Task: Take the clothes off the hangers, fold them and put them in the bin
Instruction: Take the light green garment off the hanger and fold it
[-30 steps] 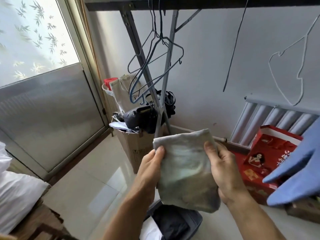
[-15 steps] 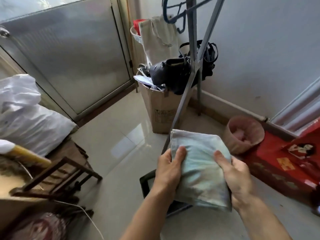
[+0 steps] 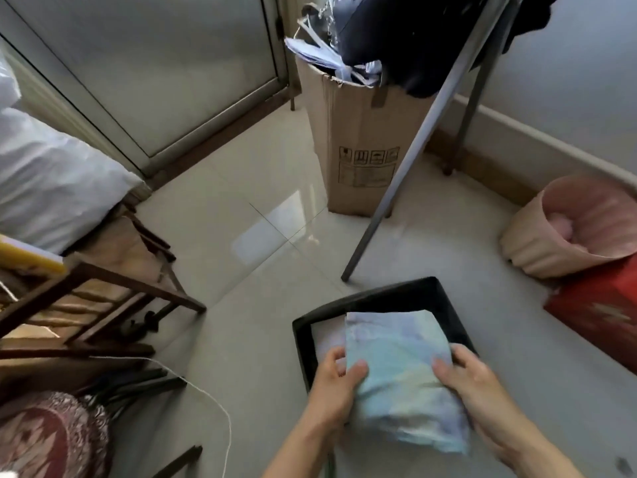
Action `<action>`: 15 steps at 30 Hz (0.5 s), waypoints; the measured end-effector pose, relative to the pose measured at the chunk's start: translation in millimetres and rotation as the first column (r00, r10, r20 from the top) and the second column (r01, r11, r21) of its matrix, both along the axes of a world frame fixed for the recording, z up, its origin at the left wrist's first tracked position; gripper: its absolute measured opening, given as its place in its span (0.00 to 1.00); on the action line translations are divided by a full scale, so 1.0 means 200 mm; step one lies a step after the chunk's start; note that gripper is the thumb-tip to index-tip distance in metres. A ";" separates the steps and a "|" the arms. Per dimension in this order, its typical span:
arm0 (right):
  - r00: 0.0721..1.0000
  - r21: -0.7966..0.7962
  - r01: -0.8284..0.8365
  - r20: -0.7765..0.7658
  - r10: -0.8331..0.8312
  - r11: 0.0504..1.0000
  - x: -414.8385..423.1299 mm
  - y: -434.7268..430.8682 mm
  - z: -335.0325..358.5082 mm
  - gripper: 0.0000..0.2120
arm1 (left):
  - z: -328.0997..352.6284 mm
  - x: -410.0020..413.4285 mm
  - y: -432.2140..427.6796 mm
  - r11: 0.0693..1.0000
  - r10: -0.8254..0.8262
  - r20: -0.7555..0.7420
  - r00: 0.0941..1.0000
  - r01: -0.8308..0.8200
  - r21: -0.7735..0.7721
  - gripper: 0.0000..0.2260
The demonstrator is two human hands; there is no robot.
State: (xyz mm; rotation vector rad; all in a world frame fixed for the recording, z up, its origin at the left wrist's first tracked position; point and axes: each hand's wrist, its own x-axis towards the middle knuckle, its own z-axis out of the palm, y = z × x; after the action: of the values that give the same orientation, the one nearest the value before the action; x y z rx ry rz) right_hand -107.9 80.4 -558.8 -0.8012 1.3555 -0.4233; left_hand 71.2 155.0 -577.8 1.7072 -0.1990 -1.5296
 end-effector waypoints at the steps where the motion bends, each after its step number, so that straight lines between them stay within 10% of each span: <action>1: 0.999 0.007 -0.025 -0.038 0.025 1.000 0.01 0.01 -0.12 0.04 | -0.11 0.01 0.02 1.000 0.013 0.017 1.000 -0.014 0.023 0.08; 15: 0.964 0.050 -0.170 -0.200 0.177 0.984 0.29 -0.05 -1.35 0.13 | -1.27 0.16 0.10 0.991 0.029 0.163 0.986 -0.050 0.126 0.16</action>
State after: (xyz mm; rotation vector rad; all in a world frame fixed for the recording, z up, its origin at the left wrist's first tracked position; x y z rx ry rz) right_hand -50.0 70.6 -828.1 -0.9475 1.4631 -0.1843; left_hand 102.4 174.4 -832.4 1.9286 -0.1503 -1.4026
